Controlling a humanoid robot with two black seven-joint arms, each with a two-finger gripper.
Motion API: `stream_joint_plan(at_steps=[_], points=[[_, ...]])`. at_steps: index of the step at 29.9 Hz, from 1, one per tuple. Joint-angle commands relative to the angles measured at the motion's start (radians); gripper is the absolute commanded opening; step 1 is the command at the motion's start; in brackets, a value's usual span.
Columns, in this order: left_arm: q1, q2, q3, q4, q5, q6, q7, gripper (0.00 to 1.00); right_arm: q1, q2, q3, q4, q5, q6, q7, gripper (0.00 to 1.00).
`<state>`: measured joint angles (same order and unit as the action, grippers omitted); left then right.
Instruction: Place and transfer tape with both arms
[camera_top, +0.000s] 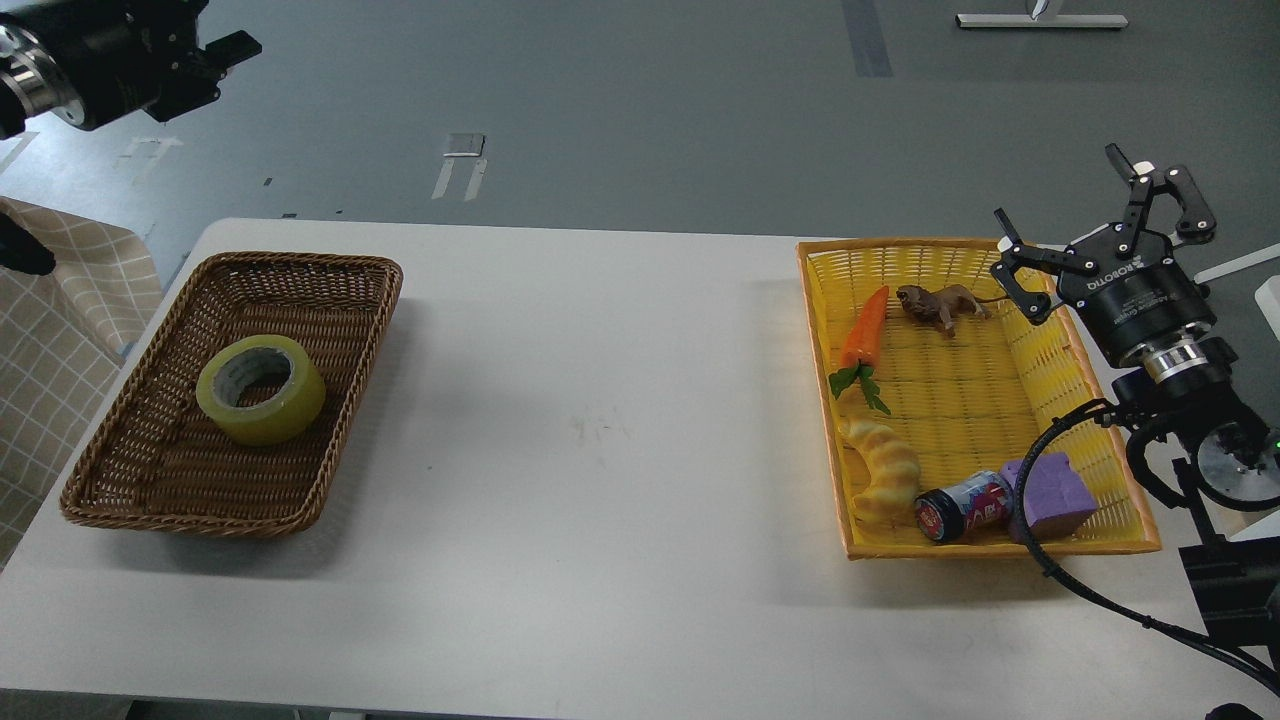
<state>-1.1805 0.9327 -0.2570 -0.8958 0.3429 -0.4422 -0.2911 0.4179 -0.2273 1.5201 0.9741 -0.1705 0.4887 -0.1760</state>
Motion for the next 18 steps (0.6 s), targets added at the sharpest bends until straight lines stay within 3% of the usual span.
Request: stream_joint_plan(at_steps=[1, 7, 15, 18], points=[[0.004, -0.041, -0.034, 0.001, -0.085, -0.009, -0.002, 0.98, 0.015, -0.021, -0.001, 0.003, -0.003, 0.0, 0.0, 1.0], [0.004, -0.11, -0.054, -0.002, -0.157, -0.047, -0.014, 0.98, 0.054, -0.037, -0.008, 0.002, -0.007, 0.0, 0.0, 1.0], [0.074, -0.207, -0.152, -0.002, -0.174, -0.047, -0.112, 0.98, 0.177, -0.095, -0.055, -0.009, -0.026, 0.0, -0.003, 1.0], [0.108, -0.244, -0.195, -0.003, -0.173, -0.047, -0.114, 0.98, 0.216, -0.098, -0.075, -0.015, -0.029, 0.0, -0.003, 1.0]])
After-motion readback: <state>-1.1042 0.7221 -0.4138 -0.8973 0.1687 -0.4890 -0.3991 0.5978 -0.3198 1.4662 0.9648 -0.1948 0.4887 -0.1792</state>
